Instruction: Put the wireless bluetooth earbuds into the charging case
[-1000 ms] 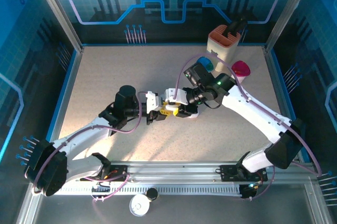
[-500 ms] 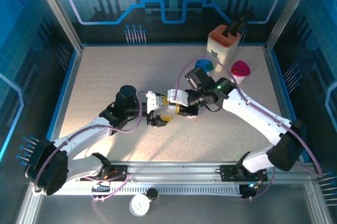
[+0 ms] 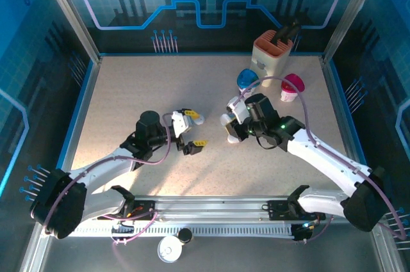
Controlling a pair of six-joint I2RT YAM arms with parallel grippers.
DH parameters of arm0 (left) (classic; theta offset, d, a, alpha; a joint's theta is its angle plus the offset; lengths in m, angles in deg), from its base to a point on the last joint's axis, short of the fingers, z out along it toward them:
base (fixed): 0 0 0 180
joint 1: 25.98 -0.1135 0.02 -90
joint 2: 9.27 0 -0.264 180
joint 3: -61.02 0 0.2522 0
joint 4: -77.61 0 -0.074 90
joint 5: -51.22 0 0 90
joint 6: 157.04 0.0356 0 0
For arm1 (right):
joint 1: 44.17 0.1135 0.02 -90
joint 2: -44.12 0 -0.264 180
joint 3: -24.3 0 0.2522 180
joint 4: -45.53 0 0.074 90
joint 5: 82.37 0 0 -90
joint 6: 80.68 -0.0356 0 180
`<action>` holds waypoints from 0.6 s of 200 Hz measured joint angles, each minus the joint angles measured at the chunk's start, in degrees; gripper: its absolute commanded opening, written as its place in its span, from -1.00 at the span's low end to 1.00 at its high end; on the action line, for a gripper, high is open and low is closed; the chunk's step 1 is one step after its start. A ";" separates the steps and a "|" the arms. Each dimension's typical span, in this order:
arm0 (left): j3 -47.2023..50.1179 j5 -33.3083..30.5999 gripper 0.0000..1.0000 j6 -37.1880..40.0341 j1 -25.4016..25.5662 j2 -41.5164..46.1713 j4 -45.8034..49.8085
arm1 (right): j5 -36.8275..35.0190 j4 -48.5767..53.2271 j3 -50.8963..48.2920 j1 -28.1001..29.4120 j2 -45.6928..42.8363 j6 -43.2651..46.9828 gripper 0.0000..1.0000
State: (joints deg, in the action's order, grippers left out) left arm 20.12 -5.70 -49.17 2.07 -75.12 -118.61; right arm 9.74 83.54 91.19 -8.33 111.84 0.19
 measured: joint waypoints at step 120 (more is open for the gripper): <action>-0.94 0.39 0.98 5.18 0.00 -2.93 9.46 | 16.15 -5.49 -11.17 -7.08 13.14 -26.23 -0.92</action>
State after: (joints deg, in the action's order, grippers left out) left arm 19.19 -5.31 -43.99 2.07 -78.04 -109.14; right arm 25.89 78.05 80.02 -15.41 124.98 -26.03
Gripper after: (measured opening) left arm 0.992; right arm 0.188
